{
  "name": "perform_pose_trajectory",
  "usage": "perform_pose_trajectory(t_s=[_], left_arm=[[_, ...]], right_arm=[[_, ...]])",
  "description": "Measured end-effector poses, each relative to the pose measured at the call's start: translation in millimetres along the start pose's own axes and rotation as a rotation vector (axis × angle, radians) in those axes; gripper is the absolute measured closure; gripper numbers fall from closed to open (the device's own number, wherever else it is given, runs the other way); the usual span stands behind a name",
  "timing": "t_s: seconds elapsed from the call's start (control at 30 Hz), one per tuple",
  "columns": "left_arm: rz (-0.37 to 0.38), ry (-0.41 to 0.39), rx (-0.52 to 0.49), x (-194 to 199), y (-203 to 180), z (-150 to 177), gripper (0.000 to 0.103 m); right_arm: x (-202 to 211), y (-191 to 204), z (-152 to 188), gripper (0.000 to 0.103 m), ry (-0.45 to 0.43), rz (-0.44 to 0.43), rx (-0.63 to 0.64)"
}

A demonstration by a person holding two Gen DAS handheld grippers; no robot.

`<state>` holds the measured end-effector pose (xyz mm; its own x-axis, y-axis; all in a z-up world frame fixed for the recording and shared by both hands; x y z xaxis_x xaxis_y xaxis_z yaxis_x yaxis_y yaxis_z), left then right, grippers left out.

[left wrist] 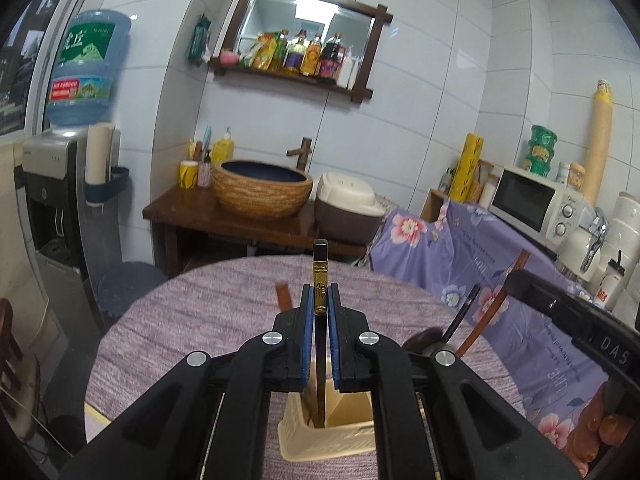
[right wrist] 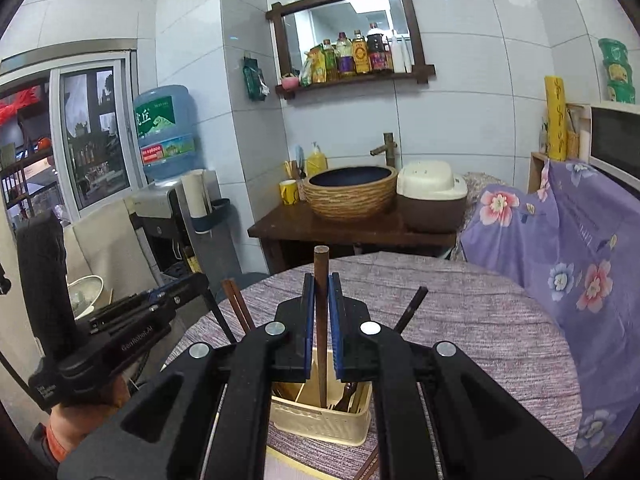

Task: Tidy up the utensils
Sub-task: 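Open both tools to release the chopsticks into the holder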

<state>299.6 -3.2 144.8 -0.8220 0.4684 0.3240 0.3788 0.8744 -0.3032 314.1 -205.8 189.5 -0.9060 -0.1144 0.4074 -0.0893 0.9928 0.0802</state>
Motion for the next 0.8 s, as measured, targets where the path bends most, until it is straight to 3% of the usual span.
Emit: perform_pose_trajectory(t_s=[0.4,0.47,0.5,0.53,0.57,0.6,0.7,0.8], left_arm=[[0.002,0.066,0.016,-12.3,8.8,27.7,0.095],[-0.001,0.056,0.01,-9.0,7.5,27.8,0.093],[0.001,0.052,0.007,-6.0,6.9,27.7,0.09],[0.006,0.046,0.003,-1.0,6.8,27.8,0.076],[0.007,0.036,0.003,4.9,6.0,28.1,0.06],[0.007,0.024,0.004,9.7,5.0,28.9,0.054],[-0.003,-0.001,-0.014,29.0,1.1,33.7,0.048],[-0.025,-0.009,-0.008,40.9,0.4,41.8,0.035]], right_arm=[[-17.5,-5.2,23.5,0.095,0.039,0.0,-0.019],[-16.0,-6.2,26.0,0.085,0.032,0.007,-0.02],[-14.0,-7.4,28.4,0.062,0.027,0.015,-0.023],[-10.7,-8.1,29.7,0.039,0.016,0.021,-0.025],[-6.4,-9.1,31.0,0.035,-0.002,0.03,-0.026],[-0.8,-8.8,33.3,0.035,-0.022,0.045,-0.016],[13.0,-5.7,40.6,0.035,-0.049,0.064,0.021],[25.0,-5.9,50.6,0.027,-0.054,0.101,0.044]])
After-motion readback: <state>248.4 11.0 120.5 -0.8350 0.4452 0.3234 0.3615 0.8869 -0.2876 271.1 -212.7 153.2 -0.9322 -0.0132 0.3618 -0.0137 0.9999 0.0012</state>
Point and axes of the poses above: each gripper's, at about its wrist camera, not at the fingertips, and x roughly against the way its jaws point, y to its left, z to its underside, the point moved 2 cm from there along -x, roughly the way its jaws point, and after that the axes turned 11 degrees about z, right-handed, at the moved point
